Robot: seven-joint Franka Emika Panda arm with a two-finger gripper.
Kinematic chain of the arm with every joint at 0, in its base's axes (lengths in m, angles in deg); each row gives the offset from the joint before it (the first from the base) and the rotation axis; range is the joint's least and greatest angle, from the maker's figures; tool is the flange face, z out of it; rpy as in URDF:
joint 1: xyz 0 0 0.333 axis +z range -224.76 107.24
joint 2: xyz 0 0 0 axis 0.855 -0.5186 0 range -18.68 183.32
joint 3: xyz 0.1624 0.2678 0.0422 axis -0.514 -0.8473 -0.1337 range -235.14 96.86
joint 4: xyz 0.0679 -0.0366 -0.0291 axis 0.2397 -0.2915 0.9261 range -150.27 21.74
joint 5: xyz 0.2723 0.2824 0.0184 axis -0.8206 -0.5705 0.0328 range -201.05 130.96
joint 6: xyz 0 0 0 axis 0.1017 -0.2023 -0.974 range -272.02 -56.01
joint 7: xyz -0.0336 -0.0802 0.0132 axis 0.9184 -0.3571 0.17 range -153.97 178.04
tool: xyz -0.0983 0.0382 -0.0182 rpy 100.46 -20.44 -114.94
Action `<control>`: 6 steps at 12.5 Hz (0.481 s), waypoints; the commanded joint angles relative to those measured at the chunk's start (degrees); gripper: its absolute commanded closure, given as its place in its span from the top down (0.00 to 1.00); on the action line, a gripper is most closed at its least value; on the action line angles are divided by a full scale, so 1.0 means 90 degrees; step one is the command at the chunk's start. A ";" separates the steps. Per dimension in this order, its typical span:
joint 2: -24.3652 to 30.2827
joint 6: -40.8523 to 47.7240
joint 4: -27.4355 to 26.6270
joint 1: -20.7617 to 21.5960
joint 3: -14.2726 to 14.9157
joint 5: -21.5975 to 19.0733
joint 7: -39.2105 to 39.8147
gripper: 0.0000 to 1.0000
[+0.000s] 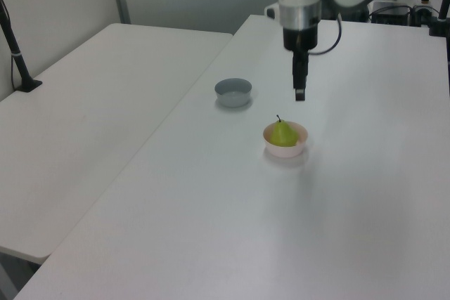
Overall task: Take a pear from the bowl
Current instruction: 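Move the open gripper over the green pear in the pink bowl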
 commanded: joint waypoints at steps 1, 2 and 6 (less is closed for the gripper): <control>-0.0336 -0.0478 -0.0067 0.0038 0.0053 0.0198 0.0055 1.00; -0.0453 -0.0536 -0.0067 0.0038 0.0053 0.0334 0.0055 1.00; -0.0766 -0.1092 -0.0301 0.0058 0.0063 0.0589 0.0055 1.00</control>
